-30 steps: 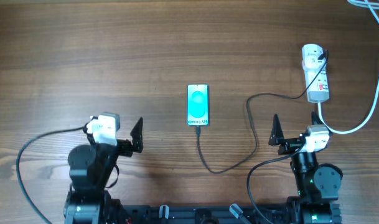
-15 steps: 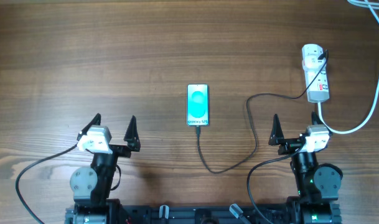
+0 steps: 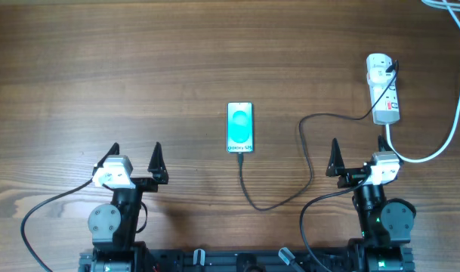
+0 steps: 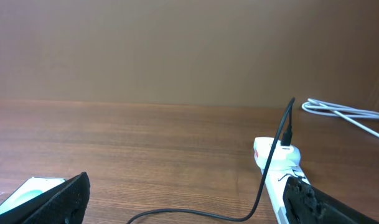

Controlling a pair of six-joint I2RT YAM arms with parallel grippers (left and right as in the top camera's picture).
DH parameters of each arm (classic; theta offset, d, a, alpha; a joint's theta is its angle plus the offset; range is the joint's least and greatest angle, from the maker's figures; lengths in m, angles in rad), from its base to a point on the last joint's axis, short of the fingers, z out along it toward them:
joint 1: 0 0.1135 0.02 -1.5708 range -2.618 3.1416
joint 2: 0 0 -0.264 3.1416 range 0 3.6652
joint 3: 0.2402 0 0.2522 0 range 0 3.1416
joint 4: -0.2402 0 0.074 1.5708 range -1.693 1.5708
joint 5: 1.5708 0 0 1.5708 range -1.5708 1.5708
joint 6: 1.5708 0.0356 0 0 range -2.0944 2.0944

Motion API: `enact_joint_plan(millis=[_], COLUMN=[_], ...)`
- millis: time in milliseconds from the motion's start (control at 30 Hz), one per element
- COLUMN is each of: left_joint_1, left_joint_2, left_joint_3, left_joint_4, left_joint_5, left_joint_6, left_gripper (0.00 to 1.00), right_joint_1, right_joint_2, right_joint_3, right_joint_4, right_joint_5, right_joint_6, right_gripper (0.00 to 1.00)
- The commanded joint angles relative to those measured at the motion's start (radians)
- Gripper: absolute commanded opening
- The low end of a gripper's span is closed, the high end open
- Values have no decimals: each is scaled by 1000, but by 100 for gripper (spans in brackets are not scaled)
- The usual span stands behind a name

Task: Plug charger to phone and switch on socket

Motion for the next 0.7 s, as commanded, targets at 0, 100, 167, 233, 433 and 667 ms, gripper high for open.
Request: enact_joint_plan(millis=[0,100,167,233,433,667], left_joint_1=[9,34,43,43,39,25], left_joint_2=[-10,-10,-10,-10,-10,-10], left_joint_3=[-6,-6,-6,-6,-6,-6], left_joint_4=[-8,-9,-9,-9,-10,-10], left_joint_5=[-45,-51,-51,-50,-50,-47], left_joint_6=[71,120,128,147,150,150], left_gripper=[100,100,100,100,100,100], right_joint_1=[-4,-4,-4,-4,-4,-4], right_joint_2=[-12,-12,-12,-12,-12,-12], right_joint_3=[-1,-1,-1,-1,-1,-1], right_joint_4=[3,3,3,3,3,3], right_joint_5=[7,7,7,7,7,7], right_joint_6=[14,14,14,14,14,14], right_gripper=[100,100,100,100,100,100])
